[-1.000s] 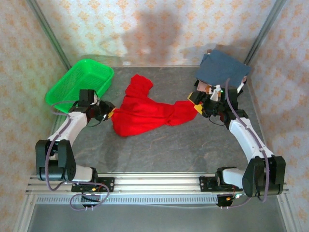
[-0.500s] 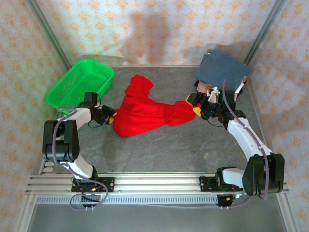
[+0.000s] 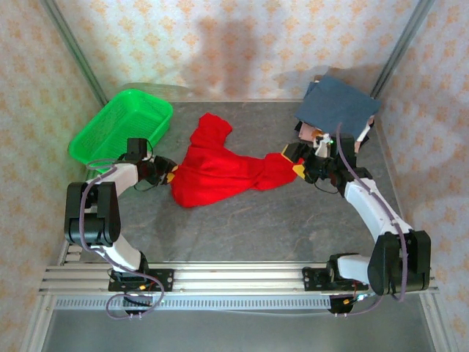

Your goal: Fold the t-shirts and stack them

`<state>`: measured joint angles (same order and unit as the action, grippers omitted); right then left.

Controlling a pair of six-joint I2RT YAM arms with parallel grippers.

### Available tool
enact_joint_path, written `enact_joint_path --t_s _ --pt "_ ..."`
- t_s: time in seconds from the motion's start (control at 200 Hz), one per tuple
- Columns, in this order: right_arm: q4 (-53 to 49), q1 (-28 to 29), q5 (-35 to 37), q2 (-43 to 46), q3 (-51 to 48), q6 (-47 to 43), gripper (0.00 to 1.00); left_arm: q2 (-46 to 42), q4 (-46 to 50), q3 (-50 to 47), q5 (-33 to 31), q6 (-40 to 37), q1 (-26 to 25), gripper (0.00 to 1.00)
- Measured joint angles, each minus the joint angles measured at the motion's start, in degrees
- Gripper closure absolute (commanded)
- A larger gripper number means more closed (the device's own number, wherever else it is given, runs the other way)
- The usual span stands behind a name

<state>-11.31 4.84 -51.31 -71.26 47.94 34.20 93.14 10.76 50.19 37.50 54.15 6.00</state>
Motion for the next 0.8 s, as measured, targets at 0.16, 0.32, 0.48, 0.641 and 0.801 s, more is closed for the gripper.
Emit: enact_joint_path --t_s 0.16,0.32,0.48,0.641,0.801 --pt "0.2 0.0 0.1 -0.4 0.0 0.0 0.11 0.0 -2.4 0.0 0.1 1.4 0.0 0.73" --pt "0.2 0.3 0.3 -0.4 -0.2 0.2 0.11 1.8 -3.1 1.3 1.4 1.4 -0.9 0.83" --pt "0.2 0.5 1.0 -0.3 -0.9 0.5 0.11 2.5 -1.1 1.1 3.2 -0.5 -2.0 0.86" --pt "0.2 0.5 2.3 0.3 -1.0 0.4 0.1 2.6 0.2 -1.6 5.1 -2.5 -2.1 1.0" --pt "0.2 0.5 2.9 1.5 -1.0 0.4 0.1 0.2 0.9 -2.0 5.6 -3.3 -4.2 1.0"
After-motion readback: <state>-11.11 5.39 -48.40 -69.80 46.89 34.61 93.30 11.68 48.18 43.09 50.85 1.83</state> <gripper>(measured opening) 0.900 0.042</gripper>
